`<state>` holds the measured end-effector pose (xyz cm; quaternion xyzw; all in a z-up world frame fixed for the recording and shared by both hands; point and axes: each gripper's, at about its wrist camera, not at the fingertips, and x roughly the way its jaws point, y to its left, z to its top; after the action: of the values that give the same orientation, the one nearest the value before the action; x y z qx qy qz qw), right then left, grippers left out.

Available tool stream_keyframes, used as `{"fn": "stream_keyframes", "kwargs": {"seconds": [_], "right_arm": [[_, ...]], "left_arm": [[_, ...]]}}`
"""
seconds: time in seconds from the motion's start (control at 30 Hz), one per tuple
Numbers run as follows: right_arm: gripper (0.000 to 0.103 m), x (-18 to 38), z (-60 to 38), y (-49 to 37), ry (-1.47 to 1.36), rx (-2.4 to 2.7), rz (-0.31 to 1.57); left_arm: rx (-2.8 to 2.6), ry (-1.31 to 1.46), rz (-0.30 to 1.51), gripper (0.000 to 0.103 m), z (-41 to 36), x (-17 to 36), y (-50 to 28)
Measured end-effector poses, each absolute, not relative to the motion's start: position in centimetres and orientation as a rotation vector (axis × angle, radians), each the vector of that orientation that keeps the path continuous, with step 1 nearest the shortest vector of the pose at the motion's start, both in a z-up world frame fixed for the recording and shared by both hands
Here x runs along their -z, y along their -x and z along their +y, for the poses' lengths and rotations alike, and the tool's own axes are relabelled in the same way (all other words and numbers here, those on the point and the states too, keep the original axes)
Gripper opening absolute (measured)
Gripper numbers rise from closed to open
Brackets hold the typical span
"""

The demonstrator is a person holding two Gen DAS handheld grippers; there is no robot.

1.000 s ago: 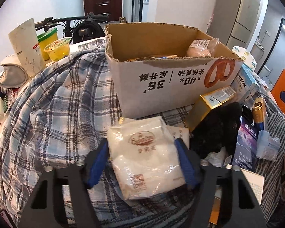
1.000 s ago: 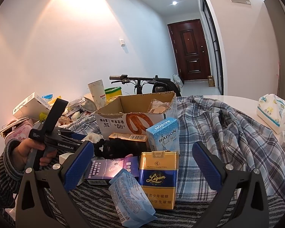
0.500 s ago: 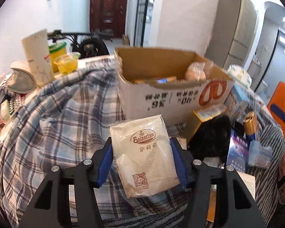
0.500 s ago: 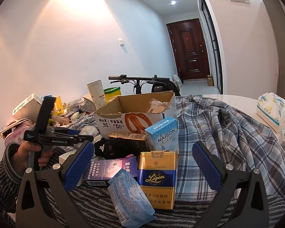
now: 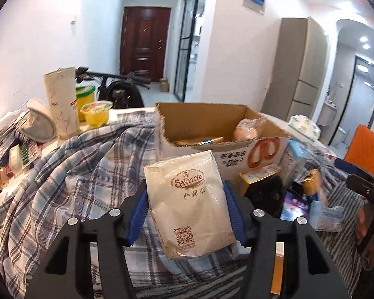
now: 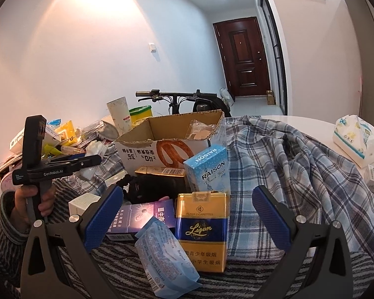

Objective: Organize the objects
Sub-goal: 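Grasp the light-blue plastic packet with the right gripper while the left holds the white bag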

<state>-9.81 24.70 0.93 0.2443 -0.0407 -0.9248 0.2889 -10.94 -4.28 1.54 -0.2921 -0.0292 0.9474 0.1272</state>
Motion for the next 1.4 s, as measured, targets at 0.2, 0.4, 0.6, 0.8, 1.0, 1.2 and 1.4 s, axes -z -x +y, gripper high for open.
{"fn": "stream_keyframes", "kwargs": {"seconds": [0.2, 0.4, 0.6, 0.8, 1.0, 1.2, 1.4], "right_arm": [[0.103, -0.5, 23.9, 7.4, -0.768, 2.516, 0.073], [0.090, 1.7, 20.1, 4.6, -0.827, 2.455, 0.499], [0.074, 2.6, 19.5, 5.0, -0.891, 2.391, 0.518], [0.071, 2.6, 19.4, 5.4, -0.905, 2.405, 0.529], [0.047, 3.1, 17.9, 5.6, -0.922, 2.386, 0.645], [0.041, 2.6, 18.2, 5.4, -0.895, 2.392, 0.611], [0.041, 1.0, 19.1, 4.4, -0.839, 2.398, 0.480]], "left_arm": [[-2.772, 0.811, -0.054, 0.060, -3.9, -1.9, 10.2], [-2.771, 0.806, -0.053, 0.060, -3.9, -2.0, 10.1], [-2.772, 0.808, -0.057, 0.060, -3.8, -2.0, 10.1], [-2.770, 0.805, -0.051, 0.060, -3.8, -2.0, 10.1], [-2.770, 0.803, -0.058, 0.060, -3.7, -2.1, 10.0], [-2.769, 0.804, -0.060, 0.060, -3.8, -2.1, 10.1], [-2.769, 0.800, -0.067, 0.060, -3.8, -2.2, 10.0]]}}
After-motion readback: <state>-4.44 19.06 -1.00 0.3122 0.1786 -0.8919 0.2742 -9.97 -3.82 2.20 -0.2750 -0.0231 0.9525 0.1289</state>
